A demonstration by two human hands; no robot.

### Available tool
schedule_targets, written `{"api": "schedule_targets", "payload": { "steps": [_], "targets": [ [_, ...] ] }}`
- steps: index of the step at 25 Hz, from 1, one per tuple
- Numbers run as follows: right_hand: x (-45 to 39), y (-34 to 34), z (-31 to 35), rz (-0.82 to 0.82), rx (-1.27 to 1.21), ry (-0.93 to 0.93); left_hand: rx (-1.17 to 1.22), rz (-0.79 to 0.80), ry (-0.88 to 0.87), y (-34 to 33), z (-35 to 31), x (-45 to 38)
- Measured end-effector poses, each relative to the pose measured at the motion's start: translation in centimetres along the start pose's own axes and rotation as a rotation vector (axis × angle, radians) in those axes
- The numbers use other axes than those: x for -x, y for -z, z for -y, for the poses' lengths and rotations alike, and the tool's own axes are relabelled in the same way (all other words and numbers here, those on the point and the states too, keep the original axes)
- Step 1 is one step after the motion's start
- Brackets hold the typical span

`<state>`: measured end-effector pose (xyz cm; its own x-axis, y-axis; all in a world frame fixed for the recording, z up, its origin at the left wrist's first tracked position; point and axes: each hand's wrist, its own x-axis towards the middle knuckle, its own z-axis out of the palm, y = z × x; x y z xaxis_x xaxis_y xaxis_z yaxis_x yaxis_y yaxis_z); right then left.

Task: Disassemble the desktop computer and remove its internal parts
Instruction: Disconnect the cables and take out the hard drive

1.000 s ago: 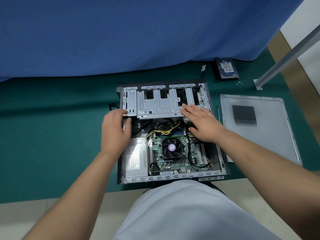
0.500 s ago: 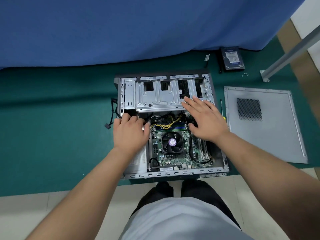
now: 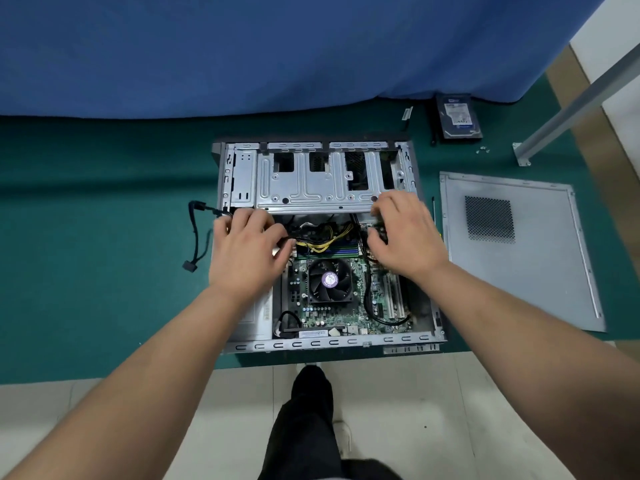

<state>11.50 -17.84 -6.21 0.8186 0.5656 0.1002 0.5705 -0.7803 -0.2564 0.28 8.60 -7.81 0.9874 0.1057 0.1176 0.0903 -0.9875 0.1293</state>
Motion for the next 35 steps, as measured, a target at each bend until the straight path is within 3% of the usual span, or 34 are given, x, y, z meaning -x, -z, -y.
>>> {"api": "schedule_targets", "payload": {
  "steps": [2, 4, 7, 9, 15, 23, 29, 35],
  "targets": [
    [0.6, -0.2, 0.2, 0.019, 0.087, 0.124, 0.025, -0.042, -0.006, -0.4, 0.1, 0.0],
    [1.3, -1.4, 1.0, 0.150, 0.200, 0.249, 0.048, -0.070, -0.032, -0.8, 0.3, 0.0],
    [1.1, -4.3, 3.0, 0.413, 0.235, 0.149, 0.056, -0.091, -0.046, -1.2, 0.7, -0.2],
    [0.5, -5.8, 3.6, 0.484, 0.249, 0.055, 0.063, -0.101, -0.052, -1.4, 0.8, -0.2],
    [-0.4, -6.7, 1.8, 0.492, 0.053, -0.119, 0.112, -0.074, -0.058, -1.6, 1.0, -0.4],
    [-4.4, -9.6, 0.9, 0.224, -0.200, -0.396, 0.133, -0.089, -0.066, -1.8, 1.3, -0.5],
    [-4.7, -11.5, 0.0, 0.091, -0.361, -0.338, 0.135, -0.084, -0.084, -2.0, 1.5, -0.6],
    [-4.7, -12.4, -0.1, 0.097, -0.370, -0.323, 0.138, -0.100, -0.081, -2.2, 1.6, -0.7]
  ]
}}
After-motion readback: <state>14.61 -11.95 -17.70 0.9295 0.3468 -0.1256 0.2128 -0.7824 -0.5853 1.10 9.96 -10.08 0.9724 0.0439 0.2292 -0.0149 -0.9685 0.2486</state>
